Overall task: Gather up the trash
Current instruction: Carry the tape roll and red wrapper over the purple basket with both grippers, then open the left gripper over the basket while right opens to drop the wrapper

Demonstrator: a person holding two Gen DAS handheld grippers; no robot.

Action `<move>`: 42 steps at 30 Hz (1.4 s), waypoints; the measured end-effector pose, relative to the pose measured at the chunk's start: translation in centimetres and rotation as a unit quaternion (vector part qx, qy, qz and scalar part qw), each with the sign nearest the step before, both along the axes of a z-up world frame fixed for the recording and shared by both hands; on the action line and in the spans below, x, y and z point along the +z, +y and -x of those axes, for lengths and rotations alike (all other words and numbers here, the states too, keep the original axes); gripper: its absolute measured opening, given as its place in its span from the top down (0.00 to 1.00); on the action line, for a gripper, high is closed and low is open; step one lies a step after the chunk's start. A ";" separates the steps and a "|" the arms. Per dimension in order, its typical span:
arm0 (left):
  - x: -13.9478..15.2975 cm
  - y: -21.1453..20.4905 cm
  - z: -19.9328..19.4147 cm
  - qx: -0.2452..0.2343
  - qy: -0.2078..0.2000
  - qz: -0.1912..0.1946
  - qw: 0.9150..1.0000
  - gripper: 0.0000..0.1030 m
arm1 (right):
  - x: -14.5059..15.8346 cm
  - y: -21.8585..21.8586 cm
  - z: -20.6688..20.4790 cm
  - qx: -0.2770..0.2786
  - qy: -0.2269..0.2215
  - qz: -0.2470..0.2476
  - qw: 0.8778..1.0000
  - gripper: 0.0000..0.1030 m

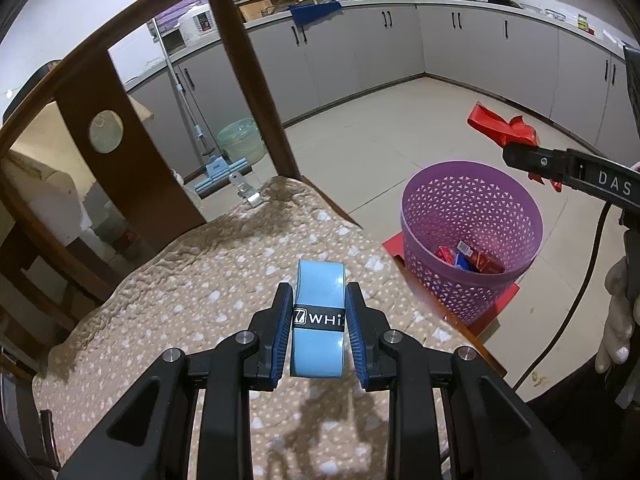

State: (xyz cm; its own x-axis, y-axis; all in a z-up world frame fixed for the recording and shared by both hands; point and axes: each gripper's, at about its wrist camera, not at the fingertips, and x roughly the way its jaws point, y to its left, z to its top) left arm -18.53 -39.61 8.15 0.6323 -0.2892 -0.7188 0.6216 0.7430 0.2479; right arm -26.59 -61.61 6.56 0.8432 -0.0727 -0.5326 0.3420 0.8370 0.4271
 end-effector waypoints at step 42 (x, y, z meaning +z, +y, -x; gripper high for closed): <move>2.3 -10.3 -1.5 -0.078 -0.019 0.024 0.997 0.75 | -1.4 -3.5 1.2 -0.054 0.019 -0.031 0.998 0.44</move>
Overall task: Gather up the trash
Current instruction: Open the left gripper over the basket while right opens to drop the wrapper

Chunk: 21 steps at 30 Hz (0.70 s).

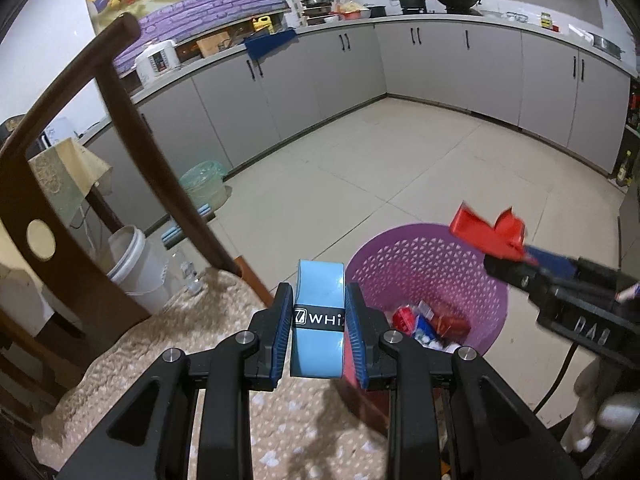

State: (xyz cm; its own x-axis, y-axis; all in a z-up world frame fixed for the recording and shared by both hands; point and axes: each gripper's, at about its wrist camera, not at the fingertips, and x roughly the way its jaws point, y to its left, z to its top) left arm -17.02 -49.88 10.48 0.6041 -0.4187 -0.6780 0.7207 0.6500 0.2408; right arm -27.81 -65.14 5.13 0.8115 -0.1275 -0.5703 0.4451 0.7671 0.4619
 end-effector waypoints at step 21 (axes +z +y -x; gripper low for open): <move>-2.4 -5.6 -1.4 -0.033 0.015 -0.021 0.999 0.75 | -1.6 -3.1 1.1 -0.042 0.019 -0.027 0.999 0.44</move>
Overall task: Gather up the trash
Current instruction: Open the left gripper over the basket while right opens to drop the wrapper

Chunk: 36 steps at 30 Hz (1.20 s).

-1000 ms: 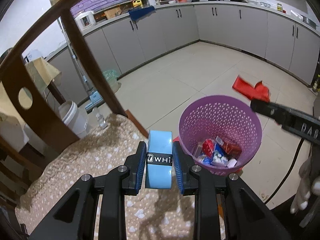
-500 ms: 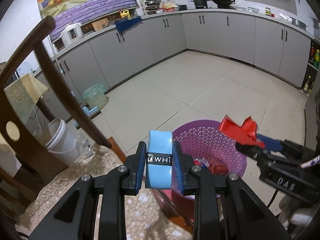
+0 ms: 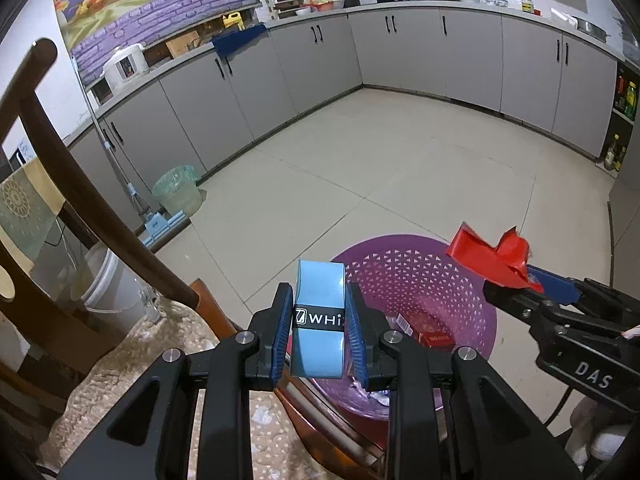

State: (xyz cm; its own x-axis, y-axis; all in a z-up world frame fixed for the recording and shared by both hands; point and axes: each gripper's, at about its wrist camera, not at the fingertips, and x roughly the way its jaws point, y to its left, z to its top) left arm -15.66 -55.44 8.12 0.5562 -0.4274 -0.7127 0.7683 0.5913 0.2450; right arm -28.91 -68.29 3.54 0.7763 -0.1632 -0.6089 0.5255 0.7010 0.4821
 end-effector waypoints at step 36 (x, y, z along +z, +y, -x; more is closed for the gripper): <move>-5.5 -1.4 -4.1 0.029 0.083 -0.008 0.996 0.75 | -1.6 0.0 -3.7 0.005 0.044 -0.009 0.999 0.44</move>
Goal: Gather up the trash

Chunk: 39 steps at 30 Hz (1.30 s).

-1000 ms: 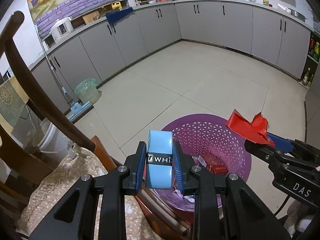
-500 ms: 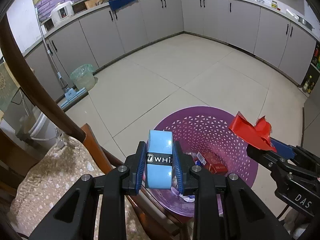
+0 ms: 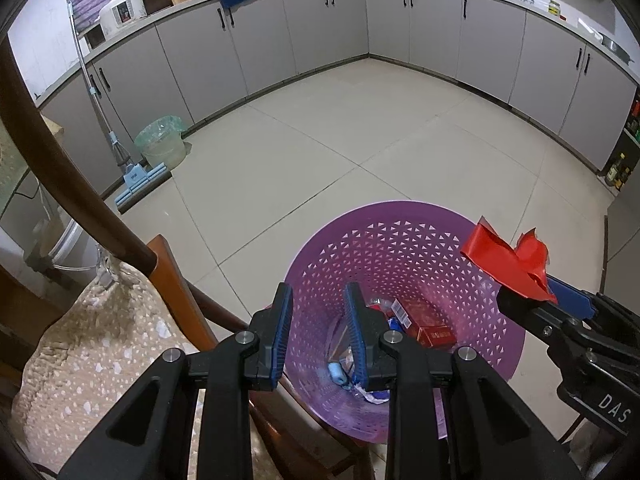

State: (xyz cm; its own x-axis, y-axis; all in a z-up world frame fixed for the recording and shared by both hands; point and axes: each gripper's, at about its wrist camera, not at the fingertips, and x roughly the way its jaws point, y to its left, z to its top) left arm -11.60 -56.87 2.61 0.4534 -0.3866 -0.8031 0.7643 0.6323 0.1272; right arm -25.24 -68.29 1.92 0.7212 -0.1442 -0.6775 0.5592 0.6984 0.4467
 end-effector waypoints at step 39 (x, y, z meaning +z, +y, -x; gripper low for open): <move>10.4 13.9 7.0 0.067 -0.125 0.101 0.985 0.15 | 1.1 3.2 -0.4 -0.004 -0.001 0.068 0.998 0.27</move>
State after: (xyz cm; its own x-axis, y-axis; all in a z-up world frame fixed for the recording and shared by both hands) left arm -18.61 -42.94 12.97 0.6850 -0.4501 -0.5729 0.6328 0.7572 0.1617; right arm -24.89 -65.06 3.02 0.7205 -0.2411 -0.6502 0.5648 0.7480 0.3486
